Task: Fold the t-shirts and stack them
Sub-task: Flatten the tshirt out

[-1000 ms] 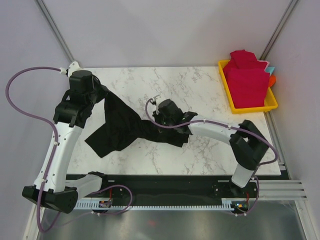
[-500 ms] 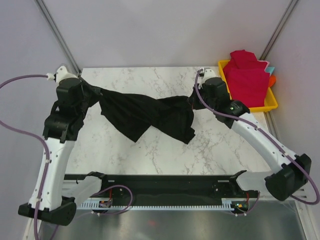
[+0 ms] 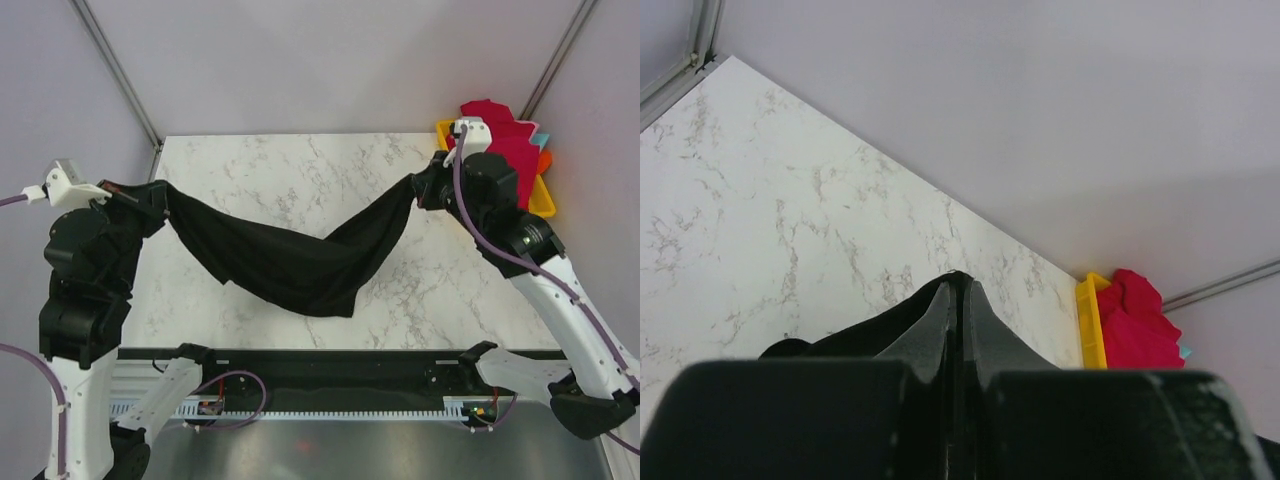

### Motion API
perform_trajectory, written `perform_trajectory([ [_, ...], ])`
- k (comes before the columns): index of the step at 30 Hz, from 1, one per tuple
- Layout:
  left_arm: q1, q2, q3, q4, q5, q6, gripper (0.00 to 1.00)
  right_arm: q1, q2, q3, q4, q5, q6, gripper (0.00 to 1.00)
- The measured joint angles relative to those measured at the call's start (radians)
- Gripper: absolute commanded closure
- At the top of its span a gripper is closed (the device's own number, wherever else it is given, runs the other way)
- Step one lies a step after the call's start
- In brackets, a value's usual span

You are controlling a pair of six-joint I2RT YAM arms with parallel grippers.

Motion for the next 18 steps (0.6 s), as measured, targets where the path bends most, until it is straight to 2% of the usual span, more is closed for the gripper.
perform_trajectory([
  [3, 0.000, 0.070, 0.018, 0.003, -0.020, -0.001, 0.98, -0.049, 0.138, 0.073, 0.003, 0.027, 0.010, 1.00],
  [4, 0.000, 0.103, 0.020, 0.009, -0.027, -0.001, 0.98, -0.074, 0.203, 0.111, 0.006, 0.026, 0.017, 0.90],
  [5, 0.002, 0.143, 0.019, 0.016, -0.032, -0.002, 0.98, -0.101, 0.291, 0.154, 0.011, 0.025, 0.029, 0.76],
  [6, 0.002, 0.193, 0.016, 0.028, -0.040, -0.005, 0.98, -0.124, 0.371, 0.204, 0.012, 0.025, 0.042, 0.56],
  [7, 0.002, 0.245, 0.013, 0.040, -0.043, -0.009, 0.98, -0.146, 0.463, 0.255, 0.030, 0.024, 0.056, 0.25],
  [8, 0.002, 0.296, 0.008, 0.055, -0.046, -0.013, 0.98, -0.166, 0.548, 0.291, 0.045, 0.026, 0.069, 0.20],
  [10, 0.002, 0.392, -0.018, 0.080, -0.045, -0.021, 0.98, -0.193, 0.668, 0.315, 0.057, 0.025, 0.072, 0.18],
  [12, 0.002, 0.469, -0.051, 0.080, -0.041, -0.026, 0.98, -0.207, 0.721, 0.298, 0.050, 0.014, 0.075, 0.19],
  [14, 0.002, 0.516, -0.074, 0.076, -0.038, -0.026, 0.98, -0.209, 0.712, 0.233, 0.051, -0.001, 0.075, 0.21],
  [18, 0.004, 0.536, -0.088, 0.087, -0.039, -0.026, 0.98, -0.192, 0.589, 0.053, 0.073, -0.068, 0.055, 0.29],
])
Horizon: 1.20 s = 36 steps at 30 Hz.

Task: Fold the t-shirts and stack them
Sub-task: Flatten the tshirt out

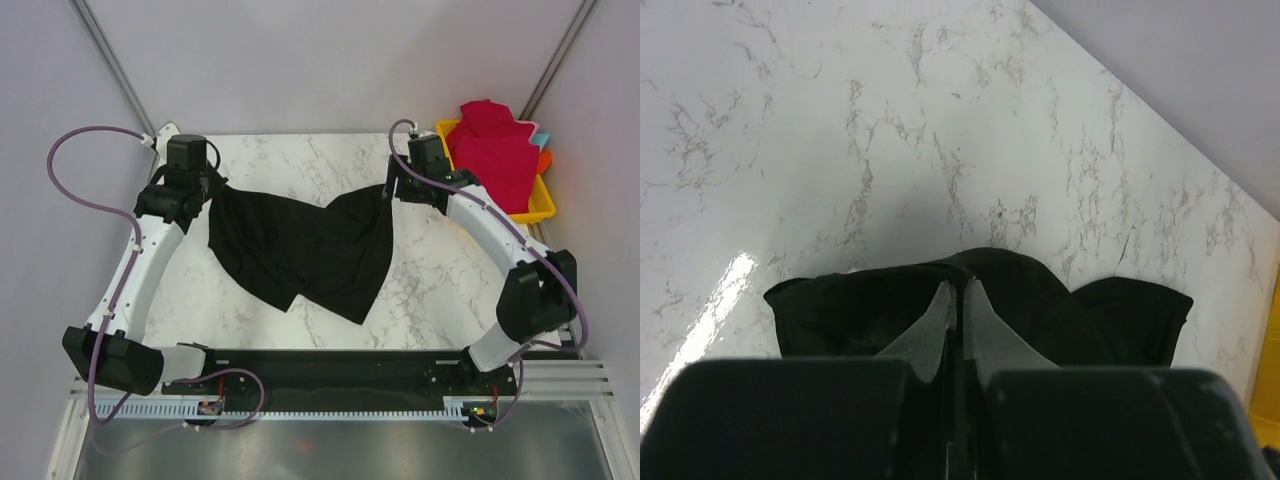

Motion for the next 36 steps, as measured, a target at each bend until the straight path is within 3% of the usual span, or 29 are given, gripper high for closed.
perform_trajectory([
  [4, 0.014, -0.003, 0.000, 0.041, 0.000, 0.000, 0.98, 0.087, -0.164, -0.214, 0.034, -0.005, -0.012, 0.34],
  [10, 0.092, 0.032, -0.001, 0.081, 0.077, -0.006, 0.98, 0.397, -0.268, -0.550, 0.121, 0.028, 0.045, 0.40],
  [18, 0.141, 0.092, -0.058, 0.109, 0.174, -0.037, 0.98, 0.650, -0.301, -0.730, 0.166, 0.125, 0.159, 0.42],
  [36, 0.177, 0.106, -0.082, 0.147, 0.231, -0.060, 0.98, 0.730, -0.258, -0.789, 0.257, 0.153, 0.260, 0.46],
])
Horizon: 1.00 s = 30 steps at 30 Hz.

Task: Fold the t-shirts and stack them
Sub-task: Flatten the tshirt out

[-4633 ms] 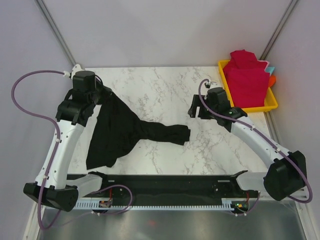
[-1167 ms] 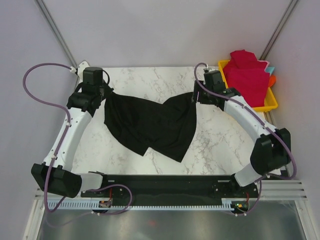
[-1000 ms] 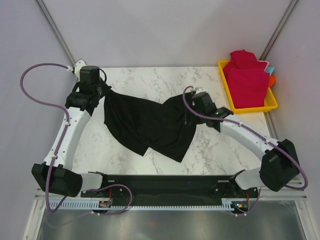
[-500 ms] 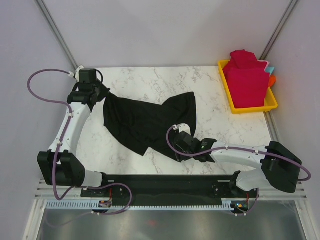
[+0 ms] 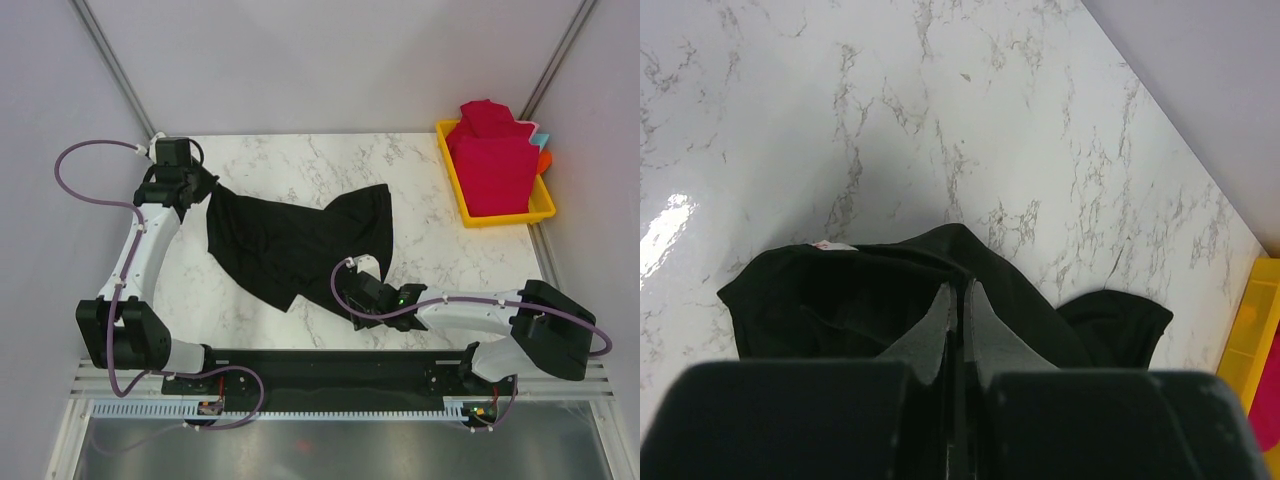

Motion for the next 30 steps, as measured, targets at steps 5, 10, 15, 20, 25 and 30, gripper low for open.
perform_trajectory([
  [5, 0.001, 0.000, 0.000, 0.001, 0.000, 0.000, 0.98, 0.004, -0.013, -0.012, -0.003, 0.019, 0.010, 0.63],
  [10, 0.001, 0.000, -0.002, 0.003, 0.000, 0.000, 0.98, 0.005, -0.040, -0.012, -0.009, 0.036, 0.020, 0.34],
  [15, 0.001, 0.000, -0.011, 0.004, 0.000, 0.000, 0.98, 0.006, -0.043, 0.001, -0.017, 0.043, 0.011, 0.34],
  [20, 0.001, 0.000, -0.013, 0.004, 0.000, 0.000, 0.98, -0.013, -0.056, 0.009, -0.021, 0.064, 0.011, 0.40],
  [25, 0.001, 0.000, -0.013, 0.004, 0.000, 0.000, 0.98, -0.040, -0.047, 0.019, -0.018, 0.068, 0.011, 0.47],
  [30, 0.001, 0.000, -0.013, 0.004, 0.000, 0.000, 0.98, -0.040, -0.027, 0.019, -0.009, 0.060, 0.014, 0.51],
])
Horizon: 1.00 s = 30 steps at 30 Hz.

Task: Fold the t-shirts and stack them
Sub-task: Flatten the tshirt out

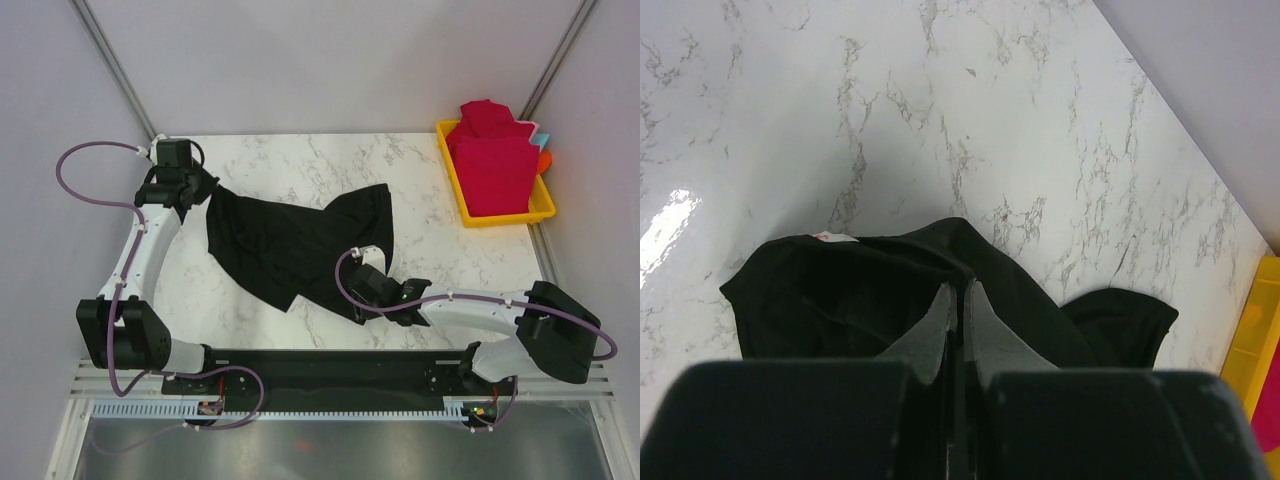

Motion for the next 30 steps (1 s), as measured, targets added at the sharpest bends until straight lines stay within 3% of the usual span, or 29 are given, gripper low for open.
perform_trajectory([
  [10, 0.000, 0.000, -0.002, 0.000, 0.000, 0.000, 0.98, -0.001, 0.006, -0.056, 0.062, -0.038, 0.018, 0.59],
  [13, 0.000, 0.000, -0.003, 0.000, 0.001, 0.000, 0.98, -0.001, 0.007, -0.057, 0.075, -0.046, 0.020, 0.55],
  [14, 0.000, 0.000, -0.003, 0.000, 0.000, 0.000, 0.98, -0.001, 0.007, -0.058, 0.079, -0.048, 0.020, 0.48],
  [17, 0.000, 0.000, -0.003, 0.000, 0.000, 0.000, 0.98, -0.001, 0.007, -0.059, 0.089, -0.048, 0.023, 0.48],
  [19, 0.001, 0.000, -0.003, 0.000, 0.000, 0.000, 0.98, -0.001, 0.006, -0.059, 0.089, -0.047, 0.024, 0.52],
  [24, 0.001, 0.000, -0.003, 0.000, 0.003, 0.000, 0.98, -0.002, 0.006, -0.066, 0.089, -0.040, 0.025, 0.78],
  [27, 0.001, 0.000, -0.004, 0.000, 0.005, 0.000, 0.98, -0.002, -0.002, -0.074, 0.085, -0.031, 0.030, 0.83],
  [29, 0.001, -0.001, -0.007, 0.002, 0.006, 0.000, 0.98, -0.002, -0.015, -0.075, 0.074, -0.019, 0.028, 0.99],
  [30, 0.001, -0.001, -0.009, 0.003, 0.007, 0.000, 0.98, -0.002, -0.021, -0.074, 0.066, -0.011, 0.024, 1.00],
])
